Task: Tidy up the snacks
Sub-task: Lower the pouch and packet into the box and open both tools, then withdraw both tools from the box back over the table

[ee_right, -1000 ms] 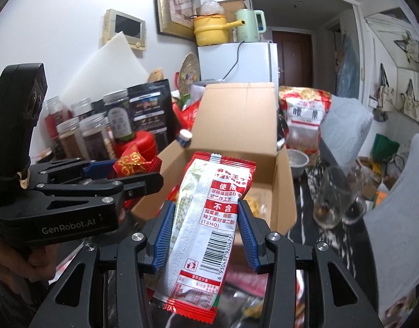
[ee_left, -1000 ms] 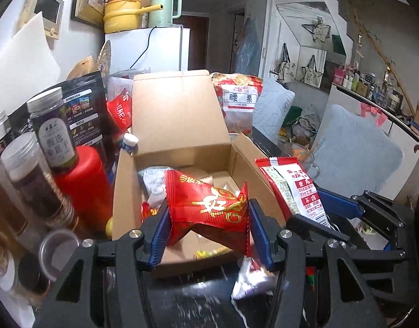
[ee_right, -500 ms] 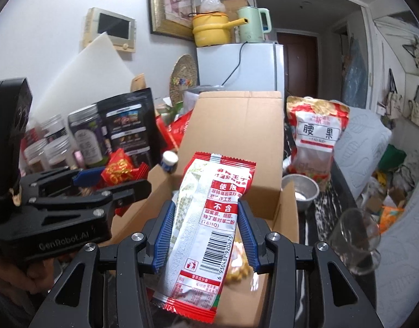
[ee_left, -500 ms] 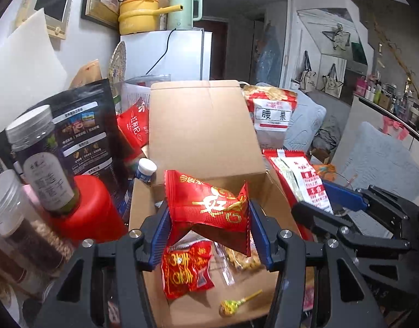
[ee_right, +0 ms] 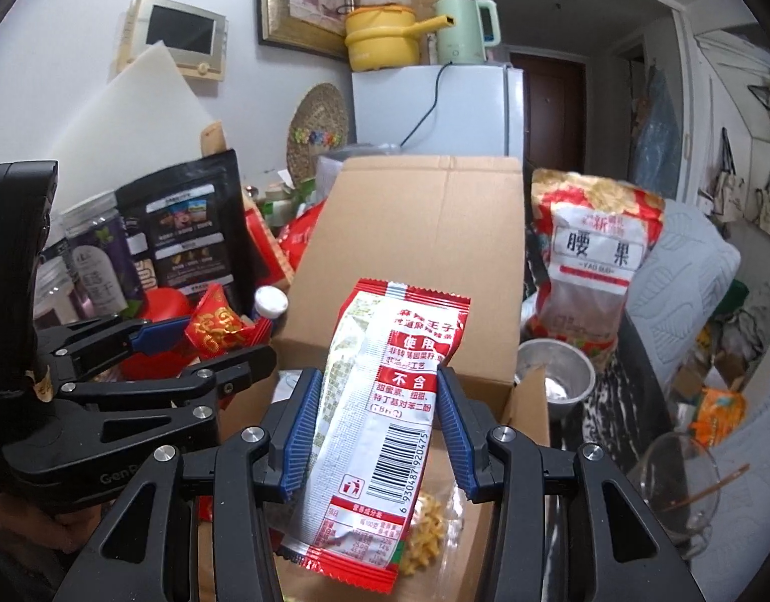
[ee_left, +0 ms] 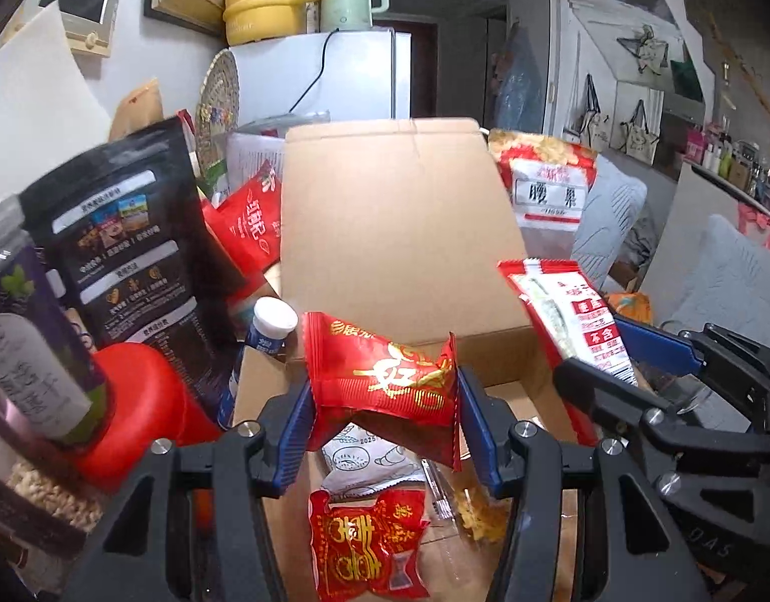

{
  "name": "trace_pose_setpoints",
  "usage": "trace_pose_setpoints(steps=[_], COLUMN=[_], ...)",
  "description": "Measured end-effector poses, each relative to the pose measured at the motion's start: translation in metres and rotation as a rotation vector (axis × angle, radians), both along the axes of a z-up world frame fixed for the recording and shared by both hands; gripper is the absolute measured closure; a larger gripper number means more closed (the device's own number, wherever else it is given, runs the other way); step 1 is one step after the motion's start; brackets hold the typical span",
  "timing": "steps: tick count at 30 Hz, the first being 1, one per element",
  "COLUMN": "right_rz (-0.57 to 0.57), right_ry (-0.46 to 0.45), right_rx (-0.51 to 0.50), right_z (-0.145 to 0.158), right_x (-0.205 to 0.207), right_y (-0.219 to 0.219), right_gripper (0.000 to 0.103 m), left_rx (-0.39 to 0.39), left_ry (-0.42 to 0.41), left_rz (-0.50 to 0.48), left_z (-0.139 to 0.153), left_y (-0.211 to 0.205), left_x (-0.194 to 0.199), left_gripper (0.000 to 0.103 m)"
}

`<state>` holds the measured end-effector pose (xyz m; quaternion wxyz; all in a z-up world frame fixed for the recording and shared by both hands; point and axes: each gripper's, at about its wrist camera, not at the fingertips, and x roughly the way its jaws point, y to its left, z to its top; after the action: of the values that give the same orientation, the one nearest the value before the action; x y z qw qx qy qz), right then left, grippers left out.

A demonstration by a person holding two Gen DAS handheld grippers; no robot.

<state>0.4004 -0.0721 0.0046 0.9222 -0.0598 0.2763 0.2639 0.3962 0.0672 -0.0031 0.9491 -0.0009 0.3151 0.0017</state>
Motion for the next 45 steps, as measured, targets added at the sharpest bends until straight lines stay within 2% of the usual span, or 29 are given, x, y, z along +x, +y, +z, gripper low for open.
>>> trace_pose_setpoints(steps=[4,8,13,28,37,41,45], right_rz=[0.007,0.002,-0.011,-0.066,-0.089,-0.09,-0.092], right_ry=[0.055,0.096,0.136,0.151,0.14,0.118,0.096], right_rx=[-0.022,-0.036,-0.061,-0.096,-0.093,-0.095,-0.082], right_z=[-0.017,-0.029,-0.038,-0.041,-0.031,-0.018,-0.002], right_x=[0.013,0.022,0.027,0.034,0.021,0.006,-0.009], right_y=[0.004,0.006,0.009,0.006,0.001,-0.001,-0.007], right_gripper=[0.057,0.057,0.057,0.056,0.056,0.056,0.056], left_rx=[0.001,0.047,0.048,0.089,0.1,0.111,0.105], left_ry=[0.043,0.078,0.116,0.198,0.161,0.142,0.109], left_rz=[0.01,0.025,0.032,0.074,0.095,0.103,0.102], left_z=[-0.014,-0.028,-0.037,-0.048,-0.033,-0.021,-0.004], left_y=[0.001,0.001,0.005,0.002,-0.001,-0.007,-0.011], left_x=[0.012,0.022,0.028,0.036,0.02,0.007,-0.01], left_gripper=[0.05,0.05,0.05,0.046,0.045,0.038,0.038])
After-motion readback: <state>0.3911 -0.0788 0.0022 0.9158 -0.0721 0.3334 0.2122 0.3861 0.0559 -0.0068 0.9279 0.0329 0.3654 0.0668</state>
